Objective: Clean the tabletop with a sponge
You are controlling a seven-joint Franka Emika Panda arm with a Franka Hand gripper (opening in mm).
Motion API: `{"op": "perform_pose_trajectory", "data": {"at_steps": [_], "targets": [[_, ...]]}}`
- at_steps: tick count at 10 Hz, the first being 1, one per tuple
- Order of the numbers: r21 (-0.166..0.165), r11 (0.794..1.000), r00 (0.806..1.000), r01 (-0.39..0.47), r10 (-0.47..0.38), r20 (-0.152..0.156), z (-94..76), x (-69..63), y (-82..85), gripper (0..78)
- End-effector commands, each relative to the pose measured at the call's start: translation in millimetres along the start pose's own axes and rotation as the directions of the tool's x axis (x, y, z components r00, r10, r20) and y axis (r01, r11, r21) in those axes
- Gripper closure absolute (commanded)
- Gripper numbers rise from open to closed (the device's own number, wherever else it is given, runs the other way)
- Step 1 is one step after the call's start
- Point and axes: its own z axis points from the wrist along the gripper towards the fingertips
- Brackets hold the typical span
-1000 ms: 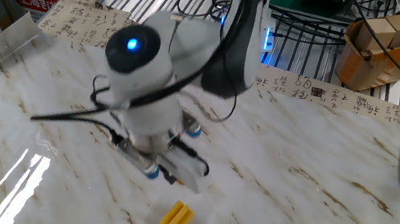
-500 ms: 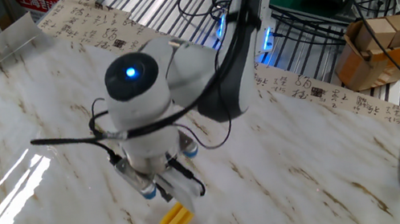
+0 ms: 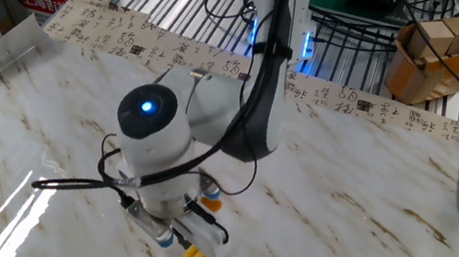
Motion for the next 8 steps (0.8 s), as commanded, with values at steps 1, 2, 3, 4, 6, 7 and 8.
{"op": "perform_pose_trajectory", "data": {"at_steps": [1,2,3,4,6,7,8], "targets": [[0.002,1.0,1.0,0.001,-0.001,0.017,5.9,-7.8,-0.8,77.6],[0.004,1.0,1.0,-0.004,0.004,0.026,10.1,-10.5,0.1,77.6],[0.003,1.0,1.0,-0.005,0.005,0.027,12.7,-12.0,1.1,77.6],[0.004,1.0,1.0,-0.008,0.008,0.026,15.2,-13.7,2.0,77.6],[0.004,1.0,1.0,-0.009,0.009,0.026,18.3,-16.2,3.2,77.6],[0.003,1.0,1.0,-0.009,0.009,0.028,21.8,-18.2,4.3,77.6],[0.001,1.0,0.999,-0.01,0.01,0.033,25.2,-19.8,5.3,77.6]]}}
